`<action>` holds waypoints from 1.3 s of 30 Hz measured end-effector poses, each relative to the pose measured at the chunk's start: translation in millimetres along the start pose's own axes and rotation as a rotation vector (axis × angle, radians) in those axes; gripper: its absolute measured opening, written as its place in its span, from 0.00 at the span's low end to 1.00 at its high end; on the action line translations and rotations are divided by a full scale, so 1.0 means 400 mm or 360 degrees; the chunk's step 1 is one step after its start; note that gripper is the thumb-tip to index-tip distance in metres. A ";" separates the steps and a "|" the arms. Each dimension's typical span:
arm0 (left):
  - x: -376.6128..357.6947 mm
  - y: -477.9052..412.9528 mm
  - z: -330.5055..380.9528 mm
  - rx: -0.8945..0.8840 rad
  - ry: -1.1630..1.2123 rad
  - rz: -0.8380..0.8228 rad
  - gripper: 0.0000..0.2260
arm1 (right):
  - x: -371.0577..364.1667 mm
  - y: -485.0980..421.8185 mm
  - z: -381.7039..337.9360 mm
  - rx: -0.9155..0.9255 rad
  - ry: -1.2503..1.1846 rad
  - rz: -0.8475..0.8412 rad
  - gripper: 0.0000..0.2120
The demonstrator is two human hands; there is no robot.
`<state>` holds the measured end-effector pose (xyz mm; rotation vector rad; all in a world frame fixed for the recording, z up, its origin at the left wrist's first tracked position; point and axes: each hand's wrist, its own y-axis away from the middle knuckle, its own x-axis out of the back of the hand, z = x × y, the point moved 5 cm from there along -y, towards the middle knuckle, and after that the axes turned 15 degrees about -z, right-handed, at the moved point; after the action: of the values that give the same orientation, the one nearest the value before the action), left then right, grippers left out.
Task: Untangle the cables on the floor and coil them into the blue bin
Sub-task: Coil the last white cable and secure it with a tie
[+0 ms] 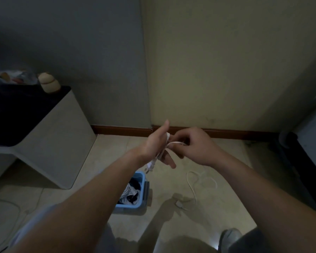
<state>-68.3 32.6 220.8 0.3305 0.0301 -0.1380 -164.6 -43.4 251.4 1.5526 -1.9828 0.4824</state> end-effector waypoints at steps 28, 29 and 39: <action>-0.008 0.040 0.034 -0.0150 0.0717 -0.0082 0.15 | 0.048 -0.017 0.084 -0.0080 -0.0328 0.0352 0.08; -0.008 0.040 0.039 -0.0190 0.0763 -0.0042 0.15 | 0.038 -0.019 0.088 -0.0127 -0.0289 0.0287 0.09; 0.055 0.075 0.061 -0.0638 0.1381 0.0483 0.15 | -0.068 -0.012 0.047 -0.0246 -0.0261 -0.0481 0.12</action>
<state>-42.2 50.1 252.3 -0.0296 0.8522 0.3193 -159.4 -35.5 219.3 1.7985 -1.8079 0.0802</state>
